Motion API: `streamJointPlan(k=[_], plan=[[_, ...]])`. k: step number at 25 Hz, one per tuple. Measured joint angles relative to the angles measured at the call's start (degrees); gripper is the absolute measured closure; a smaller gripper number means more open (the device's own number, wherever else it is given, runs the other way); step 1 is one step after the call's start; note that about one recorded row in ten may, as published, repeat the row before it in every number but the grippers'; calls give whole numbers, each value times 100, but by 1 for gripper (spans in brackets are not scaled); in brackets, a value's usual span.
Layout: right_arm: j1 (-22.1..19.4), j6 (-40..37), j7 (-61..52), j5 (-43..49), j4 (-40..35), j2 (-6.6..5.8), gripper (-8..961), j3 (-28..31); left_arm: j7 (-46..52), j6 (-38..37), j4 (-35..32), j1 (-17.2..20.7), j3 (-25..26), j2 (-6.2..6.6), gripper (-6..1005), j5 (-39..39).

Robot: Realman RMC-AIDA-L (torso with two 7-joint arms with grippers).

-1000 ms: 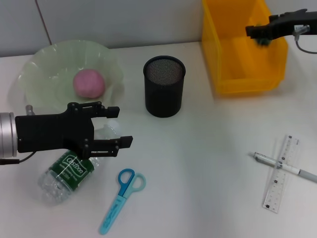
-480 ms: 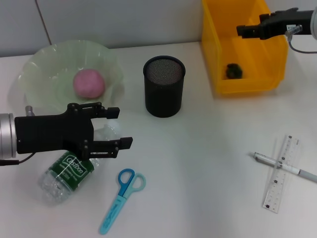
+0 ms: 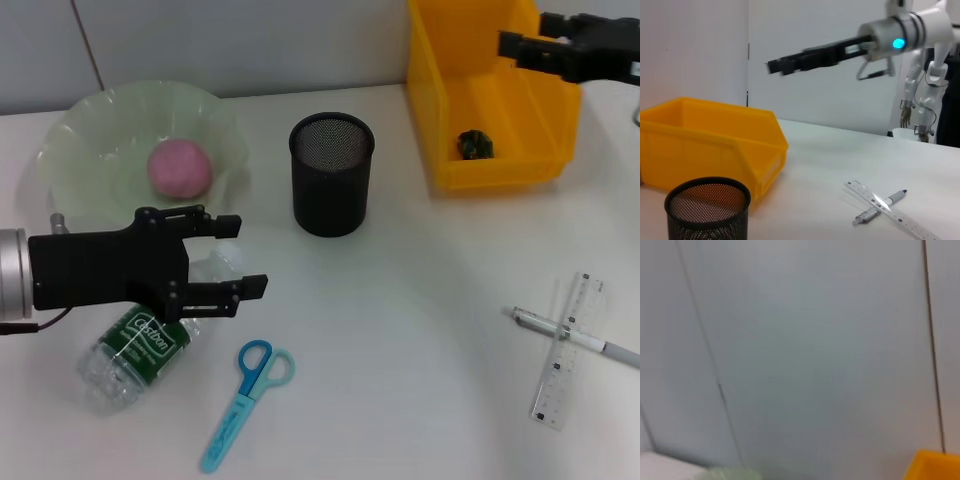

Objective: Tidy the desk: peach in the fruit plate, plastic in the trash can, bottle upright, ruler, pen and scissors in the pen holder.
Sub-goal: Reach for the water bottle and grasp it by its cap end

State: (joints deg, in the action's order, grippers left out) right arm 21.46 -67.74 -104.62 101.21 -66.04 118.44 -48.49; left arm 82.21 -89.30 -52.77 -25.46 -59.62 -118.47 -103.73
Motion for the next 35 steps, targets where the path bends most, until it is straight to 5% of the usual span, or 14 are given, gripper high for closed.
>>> streamJointPlan(k=[7,13,17,22,35], plan=[[-373,-1812,1127,-1058,964,-70,211,1059,-20,15,77,5,3,0,214,9],[-380,-3233,1921,-1025,2539,-511,211,1568,-30,30,119,0,4,0,213,35],[-447,-3563,2159,-859,2840,-576,211,1551,-30,33,119,-2,4,0,214,77],[-519,-3950,2261,-167,2901,-589,211,1539,-30,21,118,-10,-11,-7,214,119],[-424,-3466,2359,1329,2889,-456,211,1518,330,62,77,-48,-71,11,213,109]])
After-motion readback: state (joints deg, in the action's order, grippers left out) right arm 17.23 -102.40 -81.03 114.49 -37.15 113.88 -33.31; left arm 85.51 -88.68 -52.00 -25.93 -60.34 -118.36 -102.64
